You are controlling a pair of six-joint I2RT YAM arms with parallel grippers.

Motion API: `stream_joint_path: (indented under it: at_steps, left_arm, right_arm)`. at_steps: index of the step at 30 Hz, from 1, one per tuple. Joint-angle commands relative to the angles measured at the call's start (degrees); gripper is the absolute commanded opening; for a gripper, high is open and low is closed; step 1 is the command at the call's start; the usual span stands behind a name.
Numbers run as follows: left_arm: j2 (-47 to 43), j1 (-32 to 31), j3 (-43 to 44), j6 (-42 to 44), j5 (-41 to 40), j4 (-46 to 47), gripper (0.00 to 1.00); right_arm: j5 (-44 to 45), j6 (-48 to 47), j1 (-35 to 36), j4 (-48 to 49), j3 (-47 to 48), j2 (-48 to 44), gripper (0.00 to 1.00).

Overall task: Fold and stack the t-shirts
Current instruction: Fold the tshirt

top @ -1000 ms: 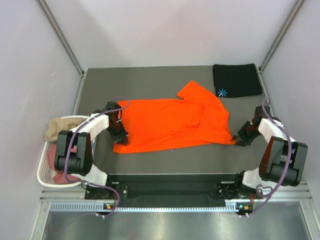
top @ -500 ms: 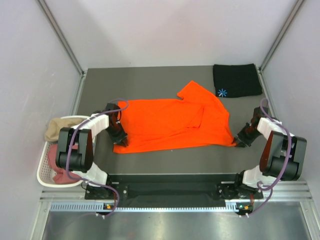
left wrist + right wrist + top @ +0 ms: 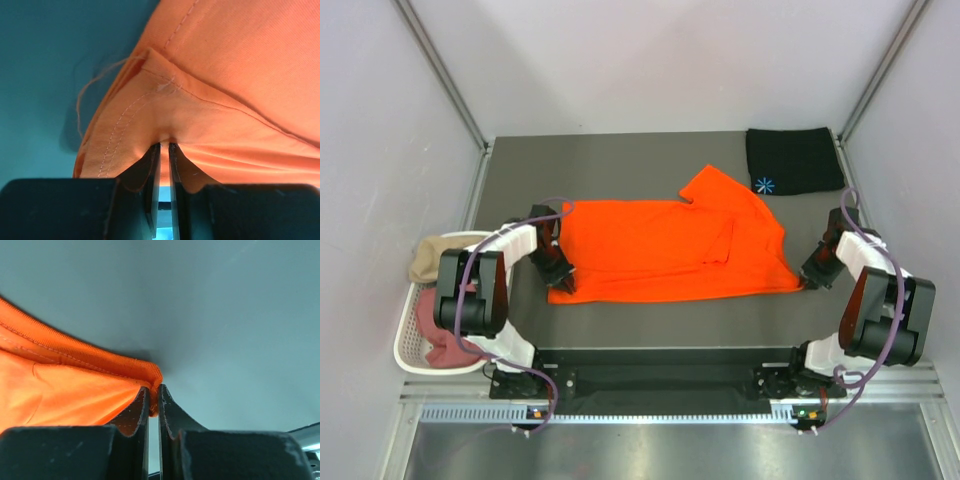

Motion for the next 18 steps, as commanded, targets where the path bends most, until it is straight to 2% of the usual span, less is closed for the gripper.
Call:
stream_joint_path:
  at_steps: [1,7,8,10,12,14,15,18]
  left_arm:
    - [5.6,0.4,-3.6,0.6,-8.0,3.0,0.17]
    - [1.0,0.4,-1.9,0.7,-6.9,0.8,0.18]
    - [0.2,0.4,-1.3,1.0,-6.8,0.1,0.25]
    - [-2.9,0.4,0.9,1.3,-6.1,-2.2,0.31]
    - [-6.6,0.4,2.2,1.6,-6.0,-3.5,0.36]
    - [-9.1,0.4,3.8,1.5,-6.1,-4.9,0.37]
    - [-10.2,0.4,4.3,1.5,-5.9,-5.2,0.38]
    - [-13.7,0.4,4.4,1.2,-5.7,-5.6,0.37]
  right_arm:
    - [8.5,-1.8,-0.4,-0.2,1.8,0.2,0.00]
    - [7.1,-1.2,1.0,-2.4,1.2,1.0,0.01]
    - [7.2,-1.2,1.3,-3.2,1.4,0.4,0.01]
    - [7.2,-1.4,1.3,-3.9,1.7,0.0,0.05]
    - [7.7,-1.9,1.4,-4.3,2.7,-0.3,0.07]
    - [7.7,-2.7,1.3,-4.7,3.7,-0.2,0.09]
    - [7.7,-3.1,1.3,-5.3,4.2,-0.3,0.16]
    - [7.1,-4.1,1.9,-6.6,6.0,-1.0,0.27]
